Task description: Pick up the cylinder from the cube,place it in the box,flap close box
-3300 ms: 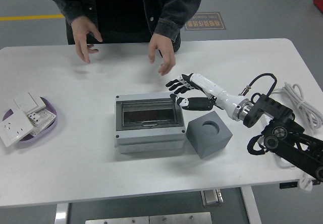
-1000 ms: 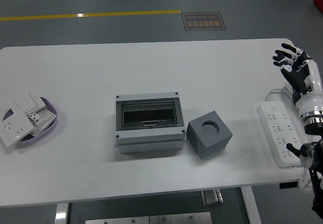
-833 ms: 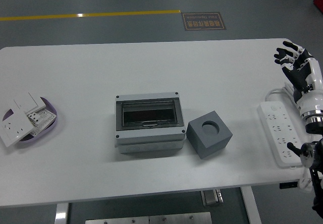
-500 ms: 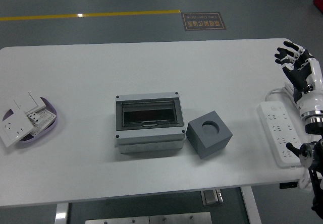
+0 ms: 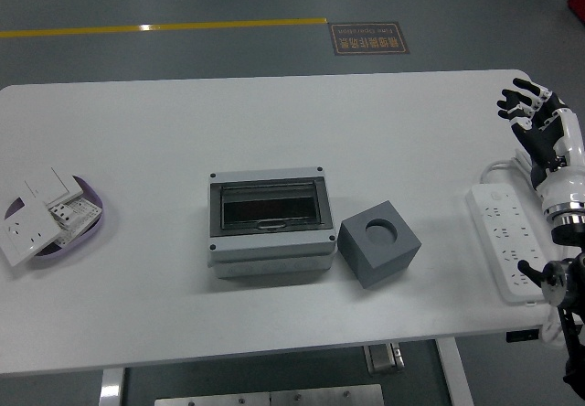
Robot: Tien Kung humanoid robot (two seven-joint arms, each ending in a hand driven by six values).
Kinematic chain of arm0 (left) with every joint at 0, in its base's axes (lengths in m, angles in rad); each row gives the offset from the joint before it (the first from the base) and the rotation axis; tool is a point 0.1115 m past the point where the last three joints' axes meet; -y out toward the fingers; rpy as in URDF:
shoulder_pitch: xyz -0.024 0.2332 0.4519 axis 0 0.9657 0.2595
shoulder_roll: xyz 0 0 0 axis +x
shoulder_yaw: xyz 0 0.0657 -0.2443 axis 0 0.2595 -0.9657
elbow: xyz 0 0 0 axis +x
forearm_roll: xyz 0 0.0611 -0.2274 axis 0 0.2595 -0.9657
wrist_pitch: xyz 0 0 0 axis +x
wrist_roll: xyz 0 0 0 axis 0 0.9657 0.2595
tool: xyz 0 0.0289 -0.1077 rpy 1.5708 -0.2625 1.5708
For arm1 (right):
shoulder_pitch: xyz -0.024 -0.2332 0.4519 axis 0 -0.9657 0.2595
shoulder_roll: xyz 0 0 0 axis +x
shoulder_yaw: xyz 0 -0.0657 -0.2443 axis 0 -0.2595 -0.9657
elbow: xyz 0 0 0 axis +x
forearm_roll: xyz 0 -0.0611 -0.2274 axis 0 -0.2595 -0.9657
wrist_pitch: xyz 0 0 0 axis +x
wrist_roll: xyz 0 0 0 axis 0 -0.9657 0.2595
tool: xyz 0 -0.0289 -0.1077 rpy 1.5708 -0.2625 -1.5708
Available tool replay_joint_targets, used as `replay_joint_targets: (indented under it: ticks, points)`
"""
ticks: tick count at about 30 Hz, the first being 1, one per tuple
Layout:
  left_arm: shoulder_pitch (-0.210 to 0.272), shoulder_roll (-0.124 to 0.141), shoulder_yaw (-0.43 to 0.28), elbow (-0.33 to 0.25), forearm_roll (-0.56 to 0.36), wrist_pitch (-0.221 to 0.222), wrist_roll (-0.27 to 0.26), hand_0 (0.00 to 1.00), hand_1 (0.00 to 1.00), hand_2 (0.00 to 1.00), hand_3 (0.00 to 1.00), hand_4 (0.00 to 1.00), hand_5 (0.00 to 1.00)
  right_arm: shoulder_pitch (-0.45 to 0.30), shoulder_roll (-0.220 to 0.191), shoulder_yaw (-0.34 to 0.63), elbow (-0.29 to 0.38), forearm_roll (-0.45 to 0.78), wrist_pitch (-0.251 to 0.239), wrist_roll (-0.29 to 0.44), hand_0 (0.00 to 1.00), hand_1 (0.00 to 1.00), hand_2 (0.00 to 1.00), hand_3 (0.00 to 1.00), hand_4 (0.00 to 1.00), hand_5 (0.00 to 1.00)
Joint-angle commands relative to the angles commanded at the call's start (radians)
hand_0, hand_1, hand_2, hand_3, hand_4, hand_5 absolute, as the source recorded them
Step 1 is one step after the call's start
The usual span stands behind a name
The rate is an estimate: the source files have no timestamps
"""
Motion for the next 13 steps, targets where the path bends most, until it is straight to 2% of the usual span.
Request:
replay_joint_targets:
  ticks: [13]
  points:
    - [0.007, -0.001, -0.005, 0.000, -0.001, 0.004, 0.005, 0.637, 0.660, 0.578, 0.673, 0.714, 0.310, 0.004, 0.000, -0.013, -0.011, 0.003, 0.006, 0.003, 0.684, 0.650, 0.685, 0.692, 0.684, 0.279]
